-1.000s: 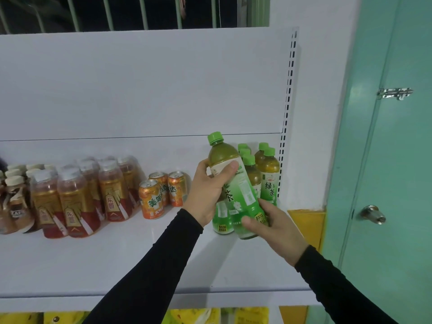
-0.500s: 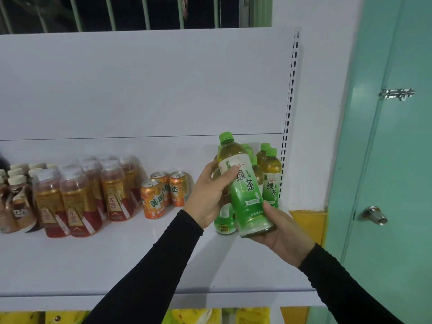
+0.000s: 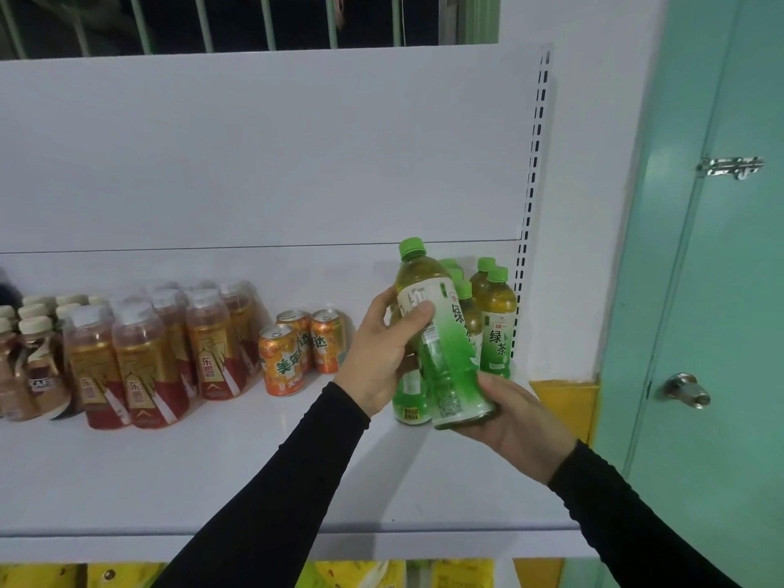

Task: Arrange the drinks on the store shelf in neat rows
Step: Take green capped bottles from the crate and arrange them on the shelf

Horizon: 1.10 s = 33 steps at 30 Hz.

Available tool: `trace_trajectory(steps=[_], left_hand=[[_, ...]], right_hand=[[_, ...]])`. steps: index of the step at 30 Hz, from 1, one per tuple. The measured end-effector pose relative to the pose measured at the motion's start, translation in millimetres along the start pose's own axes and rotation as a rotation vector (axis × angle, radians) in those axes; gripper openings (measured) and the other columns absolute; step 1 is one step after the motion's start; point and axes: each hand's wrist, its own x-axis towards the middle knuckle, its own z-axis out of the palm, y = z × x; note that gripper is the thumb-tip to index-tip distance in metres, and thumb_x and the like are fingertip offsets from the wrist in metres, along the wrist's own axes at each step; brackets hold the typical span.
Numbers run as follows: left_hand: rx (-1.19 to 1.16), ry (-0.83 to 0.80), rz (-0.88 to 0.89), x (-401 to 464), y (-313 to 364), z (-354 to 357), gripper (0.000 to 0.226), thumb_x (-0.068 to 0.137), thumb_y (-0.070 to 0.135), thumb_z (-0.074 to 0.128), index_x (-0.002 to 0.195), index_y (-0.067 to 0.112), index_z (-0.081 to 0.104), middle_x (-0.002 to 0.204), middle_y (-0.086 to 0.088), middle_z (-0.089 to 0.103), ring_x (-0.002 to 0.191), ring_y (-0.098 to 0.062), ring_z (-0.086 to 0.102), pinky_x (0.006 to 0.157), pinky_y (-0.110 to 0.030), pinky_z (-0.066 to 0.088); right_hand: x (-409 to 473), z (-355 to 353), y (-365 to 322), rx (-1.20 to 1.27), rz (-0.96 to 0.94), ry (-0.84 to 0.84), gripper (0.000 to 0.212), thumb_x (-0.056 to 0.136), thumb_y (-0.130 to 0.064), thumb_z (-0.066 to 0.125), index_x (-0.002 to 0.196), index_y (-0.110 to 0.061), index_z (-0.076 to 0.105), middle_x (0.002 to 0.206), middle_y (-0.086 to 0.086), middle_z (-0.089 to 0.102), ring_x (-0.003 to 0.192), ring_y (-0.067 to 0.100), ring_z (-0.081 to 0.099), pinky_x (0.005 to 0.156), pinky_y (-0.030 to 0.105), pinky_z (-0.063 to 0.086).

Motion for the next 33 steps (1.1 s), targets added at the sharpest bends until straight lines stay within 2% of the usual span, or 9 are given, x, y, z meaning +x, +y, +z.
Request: trace_trajectory(steps=[5, 10, 13, 15, 19, 22, 25, 29, 33], left_hand=[[0.092, 0.036, 0.093, -0.1, 0.1, 1.3, 0.061, 0.087, 0.015, 0.076, 0.138, 0.026, 0.046, 0.108, -0.017, 0.074, 0.091, -0.030, 0.074, 0.075, -0.043, 0.061], [0.124, -0.001, 0.094, -1.9, 11.4, 2.8, 0.036, 0.095, 0.030, 0.065, 0.128, 0.037, 0.053, 0.103, -0.006, 0.075, 0.082, -0.017, 0.072, 0.070, -0.032, 0.057], [0.158, -0.050, 0.073, -4.6, 13.7, 1.9, 0.031, 0.098, 0.032, 0.061, 0.125, 0.044, 0.052, 0.108, -0.004, 0.074, 0.083, -0.017, 0.072, 0.073, -0.034, 0.059], [0.217, -0.088, 0.088, -6.9, 10.0, 2.2, 0.044, 0.095, 0.028, 0.066, 0.128, 0.048, 0.046, 0.119, -0.006, 0.071, 0.095, -0.023, 0.073, 0.081, -0.039, 0.061], [0.268, -0.074, 0.130, -7.0, 2.9, -0.1, 0.080, 0.086, 0.013, 0.077, 0.145, 0.041, 0.029, 0.118, -0.010, 0.071, 0.104, -0.024, 0.072, 0.081, -0.038, 0.061], [0.187, -0.018, 0.127, -4.0, 9.5, -6.5, 0.076, 0.085, 0.006, 0.077, 0.137, 0.042, 0.035, 0.103, -0.010, 0.076, 0.093, -0.025, 0.074, 0.072, -0.037, 0.061], [0.113, 0.052, 0.101, -2.8, 21.8, -15.5, 0.069, 0.086, 0.006, 0.075, 0.136, 0.037, 0.039, 0.101, -0.012, 0.076, 0.086, -0.029, 0.074, 0.071, -0.042, 0.061], [-0.033, 0.165, 0.009, 0.3, 37.1, -31.8, 0.060, 0.087, 0.011, 0.074, 0.140, 0.017, 0.046, 0.099, -0.013, 0.073, 0.069, -0.022, 0.072, 0.052, -0.032, 0.056], [-0.097, 0.181, -0.130, -1.1, 46.9, -47.2, 0.061, 0.080, 0.026, 0.075, 0.133, 0.001, 0.058, 0.113, -0.022, 0.070, 0.092, -0.031, 0.070, 0.074, -0.040, 0.060]], right_hand=[[2.8, 9.4, -4.7, -0.545, -0.142, 0.123, 0.041, 0.084, -0.030, 0.074, 0.121, -0.018, 0.062, 0.114, -0.003, 0.073, 0.110, 0.018, 0.067, 0.085, 0.024, 0.054], [3.4, 5.8, -6.8, -0.324, -0.104, 0.063, 0.047, 0.087, -0.023, 0.063, 0.130, -0.007, 0.056, 0.125, 0.011, 0.067, 0.116, 0.029, 0.064, 0.096, 0.040, 0.054], [3.7, 1.3, -6.9, -0.210, -0.064, 0.016, 0.068, 0.080, -0.037, 0.078, 0.135, -0.007, 0.054, 0.132, 0.015, 0.062, 0.122, 0.032, 0.059, 0.101, 0.047, 0.050], [4.7, 1.0, -6.8, -0.215, -0.055, -0.014, 0.081, 0.070, -0.045, 0.085, 0.136, -0.008, 0.054, 0.133, 0.015, 0.062, 0.123, 0.032, 0.059, 0.099, 0.044, 0.052], [8.0, 9.2, -8.1, -0.286, -0.055, -0.014, 0.085, 0.065, -0.050, 0.086, 0.133, -0.009, 0.055, 0.128, 0.014, 0.065, 0.120, 0.030, 0.061, 0.097, 0.041, 0.053], [11.2, 20.7, -12.4, -0.394, -0.084, -0.008, 0.071, 0.076, -0.047, 0.075, 0.134, -0.014, 0.053, 0.125, 0.008, 0.067, 0.118, 0.027, 0.063, 0.098, 0.041, 0.053], [14.3, 34.1, -18.3, -0.526, -0.182, -0.017, 0.057, 0.086, -0.032, 0.062, 0.140, -0.027, 0.043, 0.122, -0.008, 0.069, 0.112, 0.016, 0.066, 0.088, 0.030, 0.056], [19.1, 45.3, -17.0, -0.662, -0.274, -0.058, 0.091, 0.076, -0.019, 0.077, 0.148, -0.037, 0.025, 0.124, -0.022, 0.064, 0.114, 0.013, 0.065, 0.097, 0.031, 0.053], [30.0, 57.6, -13.2, -0.948, -0.361, -0.055, 0.099, 0.072, -0.032, 0.087, 0.146, -0.050, 0.024, 0.135, -0.017, 0.053, 0.111, 0.007, 0.064, 0.096, 0.030, 0.054]])
